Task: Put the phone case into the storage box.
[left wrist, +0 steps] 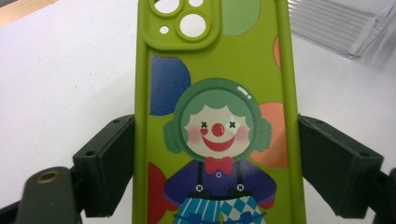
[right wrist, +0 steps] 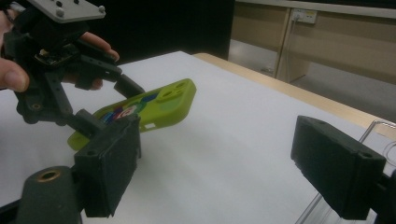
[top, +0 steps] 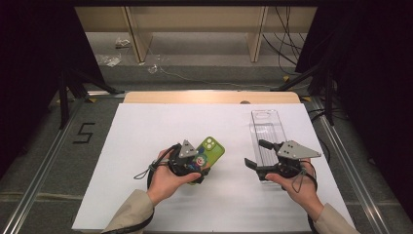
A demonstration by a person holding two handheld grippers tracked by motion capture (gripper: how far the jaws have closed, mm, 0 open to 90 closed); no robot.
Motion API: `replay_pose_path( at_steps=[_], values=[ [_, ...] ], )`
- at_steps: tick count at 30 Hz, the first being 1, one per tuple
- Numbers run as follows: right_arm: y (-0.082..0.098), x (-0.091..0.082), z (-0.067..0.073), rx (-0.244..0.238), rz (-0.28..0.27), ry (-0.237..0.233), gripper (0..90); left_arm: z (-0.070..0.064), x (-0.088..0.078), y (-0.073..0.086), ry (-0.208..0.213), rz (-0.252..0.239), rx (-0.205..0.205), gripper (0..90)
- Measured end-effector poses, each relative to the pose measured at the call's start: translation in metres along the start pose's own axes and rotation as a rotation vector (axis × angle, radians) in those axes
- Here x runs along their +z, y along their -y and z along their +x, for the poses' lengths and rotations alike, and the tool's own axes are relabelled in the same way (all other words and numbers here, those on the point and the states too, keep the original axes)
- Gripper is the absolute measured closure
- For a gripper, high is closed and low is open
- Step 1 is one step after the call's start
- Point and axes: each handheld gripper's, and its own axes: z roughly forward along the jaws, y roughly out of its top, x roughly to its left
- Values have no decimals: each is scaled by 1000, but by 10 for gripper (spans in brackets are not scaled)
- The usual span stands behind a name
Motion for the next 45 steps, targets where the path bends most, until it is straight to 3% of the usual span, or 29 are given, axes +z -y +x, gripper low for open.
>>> replay_pose_path(
  at_steps=[6,22,45],
  values=[
    [-6,7,-4,14,1,14,175,-4,0,-1,-6,-14,-2,160],
    [-22,29,0,23,9,-5,189,-9,-1,-4,-26,-39,-9,160],
    [-34,58,2,26,45,-13,199,-25,-1,-9,-16,-62,29,160]
  ],
)
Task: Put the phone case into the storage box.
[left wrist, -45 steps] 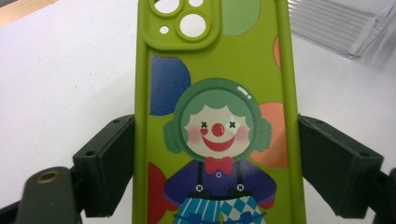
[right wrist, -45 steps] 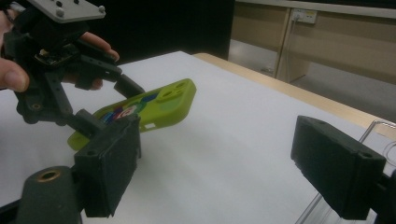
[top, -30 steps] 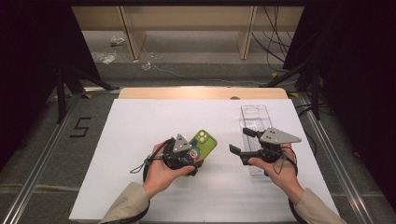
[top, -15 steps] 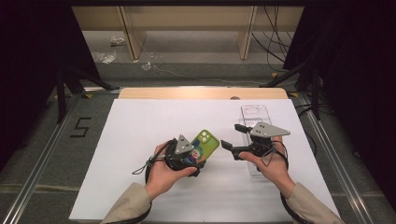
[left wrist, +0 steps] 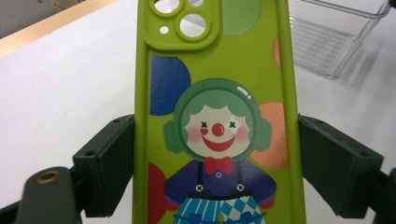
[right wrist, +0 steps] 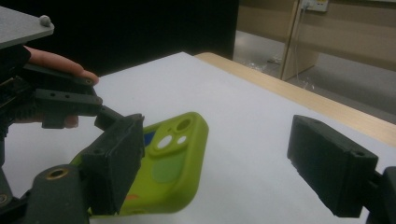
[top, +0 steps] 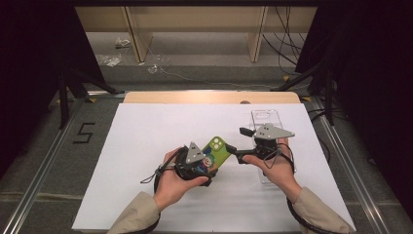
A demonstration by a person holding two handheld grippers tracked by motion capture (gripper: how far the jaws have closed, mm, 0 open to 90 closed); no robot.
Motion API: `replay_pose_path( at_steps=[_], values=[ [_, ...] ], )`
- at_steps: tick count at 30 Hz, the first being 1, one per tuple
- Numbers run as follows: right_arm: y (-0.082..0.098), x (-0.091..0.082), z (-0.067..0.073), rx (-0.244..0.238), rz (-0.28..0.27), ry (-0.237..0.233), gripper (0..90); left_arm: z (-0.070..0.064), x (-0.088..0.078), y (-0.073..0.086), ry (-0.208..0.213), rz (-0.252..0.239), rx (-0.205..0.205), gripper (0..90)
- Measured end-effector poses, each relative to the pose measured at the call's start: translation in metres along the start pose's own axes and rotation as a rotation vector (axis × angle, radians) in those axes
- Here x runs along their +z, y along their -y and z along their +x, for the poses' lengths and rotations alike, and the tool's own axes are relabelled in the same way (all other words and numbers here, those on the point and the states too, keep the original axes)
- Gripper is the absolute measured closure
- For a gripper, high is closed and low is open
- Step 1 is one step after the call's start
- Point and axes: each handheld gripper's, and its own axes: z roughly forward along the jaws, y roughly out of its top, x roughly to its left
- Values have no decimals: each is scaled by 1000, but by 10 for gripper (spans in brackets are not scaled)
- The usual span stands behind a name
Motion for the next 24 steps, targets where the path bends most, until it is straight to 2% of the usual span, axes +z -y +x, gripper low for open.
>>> replay_pose_path(
  at_steps=[12,24],
  values=[
    [-2,16,2,16,32,-14,204,-8,0,-3,4,-16,23,160],
    [-2,26,2,36,39,-24,233,-13,0,-4,6,-24,32,160]
  ],
)
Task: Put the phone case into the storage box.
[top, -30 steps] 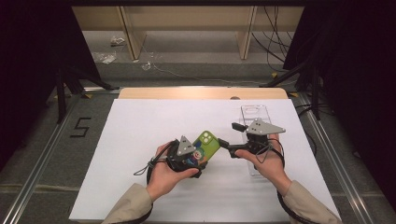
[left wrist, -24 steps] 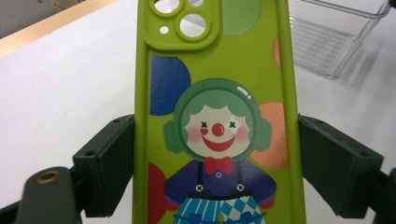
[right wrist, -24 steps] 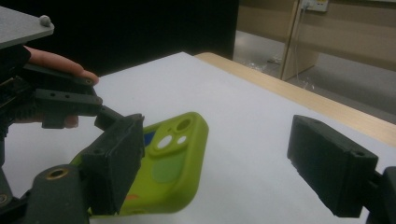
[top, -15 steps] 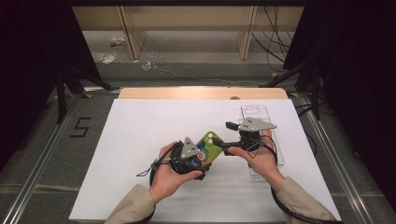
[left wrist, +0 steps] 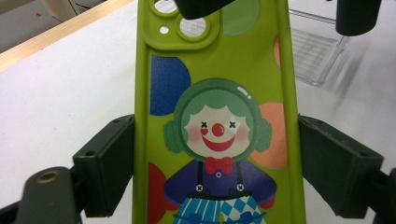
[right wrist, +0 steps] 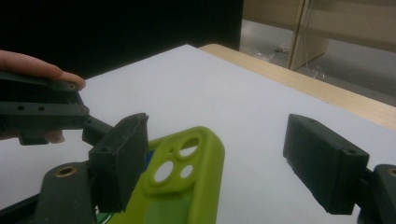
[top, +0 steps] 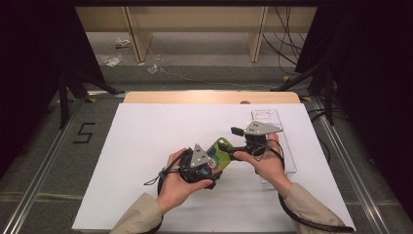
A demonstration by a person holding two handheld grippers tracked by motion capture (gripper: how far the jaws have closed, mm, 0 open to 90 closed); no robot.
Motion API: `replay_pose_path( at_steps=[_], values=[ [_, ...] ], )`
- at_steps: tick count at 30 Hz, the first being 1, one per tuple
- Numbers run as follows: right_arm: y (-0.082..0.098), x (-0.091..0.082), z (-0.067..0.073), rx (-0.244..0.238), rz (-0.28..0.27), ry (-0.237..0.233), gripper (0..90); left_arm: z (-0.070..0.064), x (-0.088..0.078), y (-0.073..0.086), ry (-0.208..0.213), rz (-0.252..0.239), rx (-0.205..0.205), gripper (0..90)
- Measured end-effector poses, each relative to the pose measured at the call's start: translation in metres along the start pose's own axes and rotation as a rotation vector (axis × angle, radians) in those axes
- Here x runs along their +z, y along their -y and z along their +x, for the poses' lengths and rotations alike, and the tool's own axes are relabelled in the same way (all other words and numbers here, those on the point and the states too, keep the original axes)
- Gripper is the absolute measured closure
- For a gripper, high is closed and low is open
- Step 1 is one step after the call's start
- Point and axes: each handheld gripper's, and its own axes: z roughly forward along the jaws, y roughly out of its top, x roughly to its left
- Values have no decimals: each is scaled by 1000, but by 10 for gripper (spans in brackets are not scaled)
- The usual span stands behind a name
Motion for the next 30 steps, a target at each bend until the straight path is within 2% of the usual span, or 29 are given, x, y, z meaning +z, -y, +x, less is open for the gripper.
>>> replay_pose_path(
  at_steps=[11,22,30],
  values=[
    [2,7,1,23,20,-21,272,-3,1,-1,7,-5,10,160],
    [4,12,2,44,37,-54,355,-4,1,-2,9,-10,14,160],
    [4,13,1,63,41,-60,366,-4,1,-2,7,-12,11,160]
  ],
)
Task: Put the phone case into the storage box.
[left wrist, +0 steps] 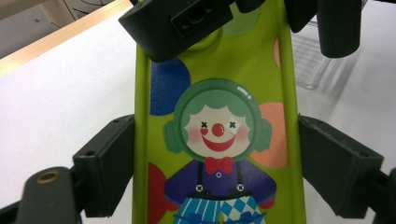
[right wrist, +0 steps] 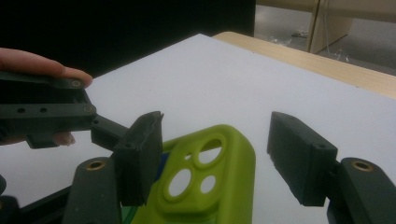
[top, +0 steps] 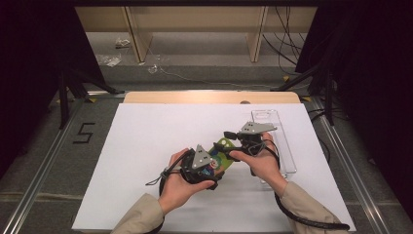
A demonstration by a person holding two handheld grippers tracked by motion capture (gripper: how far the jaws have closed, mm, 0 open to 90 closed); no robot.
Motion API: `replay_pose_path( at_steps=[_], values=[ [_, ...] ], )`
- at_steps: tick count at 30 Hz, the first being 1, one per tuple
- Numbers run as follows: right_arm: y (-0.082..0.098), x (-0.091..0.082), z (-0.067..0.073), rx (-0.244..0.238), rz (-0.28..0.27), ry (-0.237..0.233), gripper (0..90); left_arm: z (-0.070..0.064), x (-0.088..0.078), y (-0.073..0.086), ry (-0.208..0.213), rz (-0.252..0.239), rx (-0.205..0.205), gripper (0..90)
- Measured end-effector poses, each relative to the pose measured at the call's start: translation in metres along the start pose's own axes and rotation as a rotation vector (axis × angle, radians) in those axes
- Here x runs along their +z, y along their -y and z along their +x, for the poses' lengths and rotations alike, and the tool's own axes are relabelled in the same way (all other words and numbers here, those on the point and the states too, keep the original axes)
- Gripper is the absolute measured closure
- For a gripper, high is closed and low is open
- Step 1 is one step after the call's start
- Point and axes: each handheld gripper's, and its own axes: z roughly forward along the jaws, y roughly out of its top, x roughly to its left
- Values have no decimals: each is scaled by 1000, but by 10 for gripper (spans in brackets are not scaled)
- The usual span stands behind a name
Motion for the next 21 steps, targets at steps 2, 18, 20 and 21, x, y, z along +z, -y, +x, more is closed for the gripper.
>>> replay_pose_path(
  at_steps=[2,18,20,21],
  values=[
    [0,0,0,2,1,-1,369,0,0,0,0,1,1,160],
    [1,1,-2,39,11,-33,454,2,0,1,2,-5,-3,160],
    [2,1,-2,44,19,-31,454,2,1,1,3,-4,-1,160],
    [2,1,-3,47,18,-33,457,2,1,1,3,-4,0,160]
  ],
)
